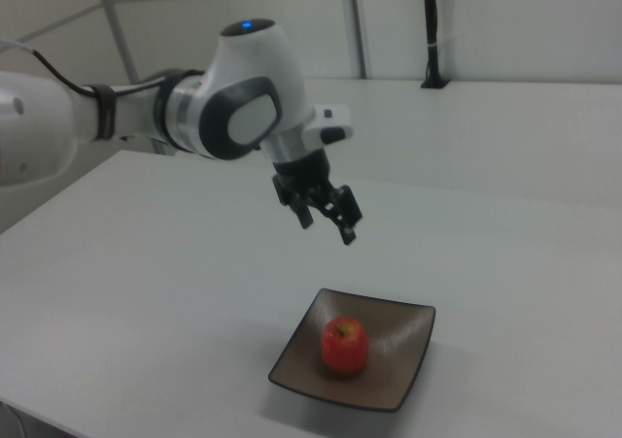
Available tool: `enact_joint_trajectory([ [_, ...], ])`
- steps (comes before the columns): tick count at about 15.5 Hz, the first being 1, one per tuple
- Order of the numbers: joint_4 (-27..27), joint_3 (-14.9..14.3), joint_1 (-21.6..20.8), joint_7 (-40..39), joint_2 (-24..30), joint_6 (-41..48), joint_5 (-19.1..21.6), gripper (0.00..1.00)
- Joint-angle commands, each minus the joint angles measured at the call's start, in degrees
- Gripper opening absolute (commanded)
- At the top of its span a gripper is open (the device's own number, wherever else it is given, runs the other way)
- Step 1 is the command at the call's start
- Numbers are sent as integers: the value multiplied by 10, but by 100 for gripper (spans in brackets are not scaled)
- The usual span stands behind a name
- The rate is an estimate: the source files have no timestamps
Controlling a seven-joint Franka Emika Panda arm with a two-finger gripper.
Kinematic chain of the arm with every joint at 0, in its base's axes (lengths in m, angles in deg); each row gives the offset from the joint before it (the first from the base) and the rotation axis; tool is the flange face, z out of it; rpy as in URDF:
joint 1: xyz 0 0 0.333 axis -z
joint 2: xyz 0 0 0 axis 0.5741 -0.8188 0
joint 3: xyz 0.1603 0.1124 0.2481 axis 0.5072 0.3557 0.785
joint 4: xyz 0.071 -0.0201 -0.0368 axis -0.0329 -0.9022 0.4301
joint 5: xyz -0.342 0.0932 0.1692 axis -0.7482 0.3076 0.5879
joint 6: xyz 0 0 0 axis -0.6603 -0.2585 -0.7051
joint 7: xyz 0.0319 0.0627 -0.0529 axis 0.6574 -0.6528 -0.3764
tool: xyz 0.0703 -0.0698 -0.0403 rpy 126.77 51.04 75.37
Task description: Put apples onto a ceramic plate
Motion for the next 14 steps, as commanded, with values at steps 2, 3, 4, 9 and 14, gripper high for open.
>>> enact_joint_trajectory([
  [2,20,40,-21,43,30,85,25,100],
  [3,28,58,-22,48,30,106,31,100],
  [4,29,73,-22,53,31,120,41,100],
  [9,23,116,-48,71,37,121,45,100],
  [14,21,116,-50,61,34,119,44,100],
])
